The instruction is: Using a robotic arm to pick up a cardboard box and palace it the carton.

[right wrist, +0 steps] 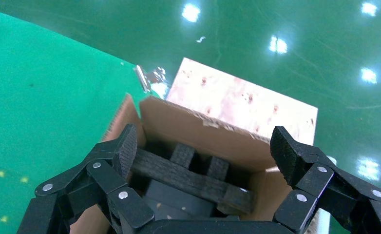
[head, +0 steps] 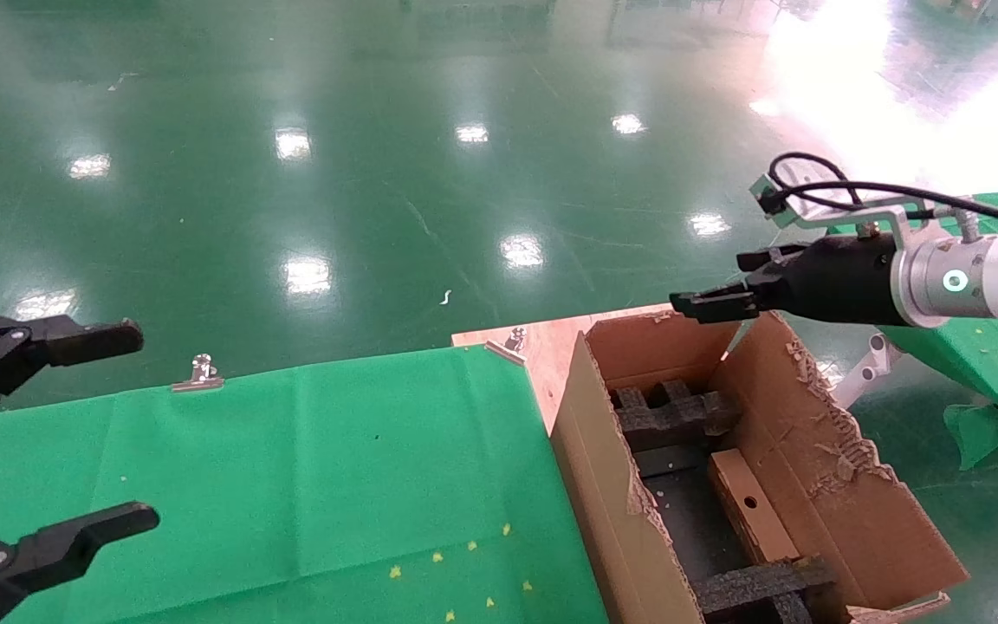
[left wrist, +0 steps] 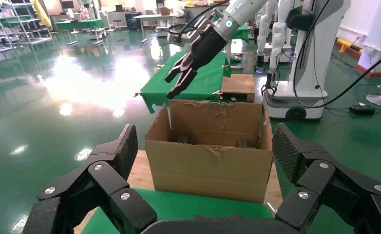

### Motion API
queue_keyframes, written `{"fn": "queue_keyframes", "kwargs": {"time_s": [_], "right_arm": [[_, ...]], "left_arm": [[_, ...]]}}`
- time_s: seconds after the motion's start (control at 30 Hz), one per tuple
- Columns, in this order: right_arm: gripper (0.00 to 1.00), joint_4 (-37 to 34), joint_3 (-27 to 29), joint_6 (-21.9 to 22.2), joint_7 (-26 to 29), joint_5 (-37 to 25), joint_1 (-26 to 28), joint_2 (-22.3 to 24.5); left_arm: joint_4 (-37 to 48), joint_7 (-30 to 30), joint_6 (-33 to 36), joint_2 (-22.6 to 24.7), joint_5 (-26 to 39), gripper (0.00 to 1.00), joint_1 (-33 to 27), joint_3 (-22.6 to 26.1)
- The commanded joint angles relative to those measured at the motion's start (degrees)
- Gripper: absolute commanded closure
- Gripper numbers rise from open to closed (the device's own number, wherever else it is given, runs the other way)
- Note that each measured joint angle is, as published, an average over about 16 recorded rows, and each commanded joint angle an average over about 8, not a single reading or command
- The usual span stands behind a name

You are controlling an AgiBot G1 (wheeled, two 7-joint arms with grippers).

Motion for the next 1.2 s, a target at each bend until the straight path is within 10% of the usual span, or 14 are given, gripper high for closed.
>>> {"fn": "queue_keyframes", "kwargs": {"time_s": [0.03,1.2], "right_arm": [[0.00,0.24,-0.01,-0.11,0.07,0.06,0.15,0.10],[0.00,0.72,37.99,-22.41,-26.21,18.10,-25.66,-6.77]], "left_arm": [[0.00,0.00,0.00,0.00,0.00,0.00,0.00,0.00],[0.01,0.00,0.00,0.00,-0.01,0.00,0.00,0.01]]}}
